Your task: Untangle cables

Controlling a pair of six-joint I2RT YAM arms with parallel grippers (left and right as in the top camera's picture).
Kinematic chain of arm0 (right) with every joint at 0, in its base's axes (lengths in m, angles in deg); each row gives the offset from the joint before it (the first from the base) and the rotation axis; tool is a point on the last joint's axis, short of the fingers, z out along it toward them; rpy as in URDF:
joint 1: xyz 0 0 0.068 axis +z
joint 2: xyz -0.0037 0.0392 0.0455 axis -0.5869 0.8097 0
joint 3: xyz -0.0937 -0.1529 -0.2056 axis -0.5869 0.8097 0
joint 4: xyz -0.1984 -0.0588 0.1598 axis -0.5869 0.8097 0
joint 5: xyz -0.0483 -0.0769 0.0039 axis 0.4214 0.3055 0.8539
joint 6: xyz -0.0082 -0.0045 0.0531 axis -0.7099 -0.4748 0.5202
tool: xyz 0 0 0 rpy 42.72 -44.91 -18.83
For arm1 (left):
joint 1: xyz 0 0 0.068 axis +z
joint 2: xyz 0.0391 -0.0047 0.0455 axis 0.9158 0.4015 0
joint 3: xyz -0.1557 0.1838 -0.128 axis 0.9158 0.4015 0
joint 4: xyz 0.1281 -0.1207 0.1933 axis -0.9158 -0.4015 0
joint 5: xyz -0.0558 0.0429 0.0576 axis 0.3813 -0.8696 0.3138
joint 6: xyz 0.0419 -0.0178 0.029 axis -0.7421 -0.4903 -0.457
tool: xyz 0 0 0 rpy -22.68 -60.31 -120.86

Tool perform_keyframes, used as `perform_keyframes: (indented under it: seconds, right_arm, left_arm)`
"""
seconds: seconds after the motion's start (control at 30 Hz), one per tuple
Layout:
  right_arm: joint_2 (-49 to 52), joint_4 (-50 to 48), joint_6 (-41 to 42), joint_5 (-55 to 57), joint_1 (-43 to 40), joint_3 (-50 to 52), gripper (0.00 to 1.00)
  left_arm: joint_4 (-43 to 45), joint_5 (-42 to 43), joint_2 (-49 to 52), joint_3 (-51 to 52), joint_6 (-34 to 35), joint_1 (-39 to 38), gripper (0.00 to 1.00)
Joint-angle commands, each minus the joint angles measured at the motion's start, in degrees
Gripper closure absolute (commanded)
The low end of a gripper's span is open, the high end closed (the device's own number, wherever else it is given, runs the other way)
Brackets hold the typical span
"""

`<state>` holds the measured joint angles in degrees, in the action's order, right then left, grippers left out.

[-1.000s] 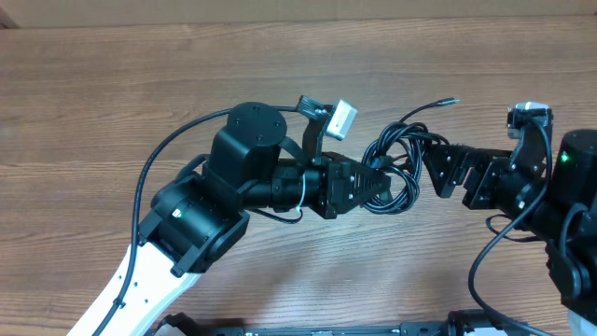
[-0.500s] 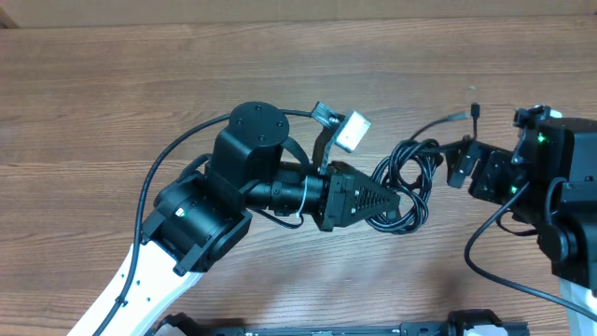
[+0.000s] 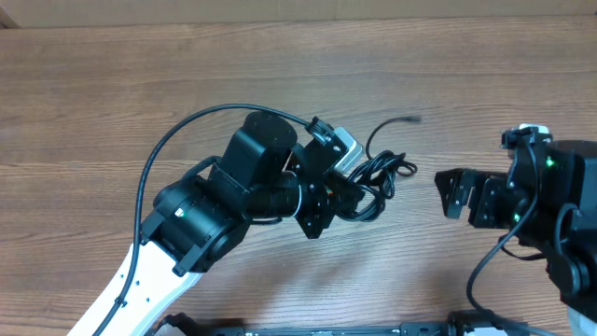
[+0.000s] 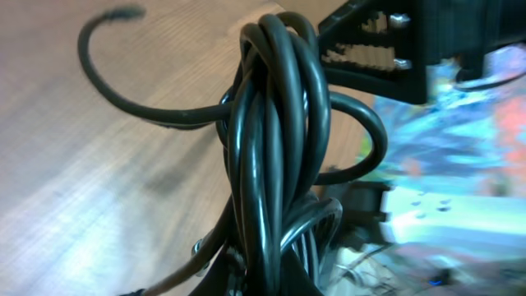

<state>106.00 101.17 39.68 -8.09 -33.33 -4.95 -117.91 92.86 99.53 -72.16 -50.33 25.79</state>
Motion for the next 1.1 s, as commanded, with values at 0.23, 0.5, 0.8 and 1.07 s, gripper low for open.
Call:
perform_keyframes:
  seconds: [0.23,0.5,0.8,1.07]
  right_arm:
    - [-0.6,2.9,-25.6,-22.3,-0.1,-1.4,0.06]
    - [-0.6,7.6,-40.7,-35.7,-0.1,-1.4,0.12]
    - [-0.6,7.7,-42.1,-41.7,-0.1,-1.4,0.63]
    - [-0.6,7.9,-42.1,-41.8,-0.1,-1.4,0.96]
  left_arm:
    - [-6.7,2.1,-0.5,-0.7,-35.2,-0.4,0.96]
    - [-6.8,8.9,-0.5,-0.7,-42.9,-0.4,0.96]
    - [-6.2,12.8,-0.5,-0.7,-42.8,-0.4,0.96]
    - [-5.7,12.8,-0.5,-0.7,-42.1,-0.4,0.73]
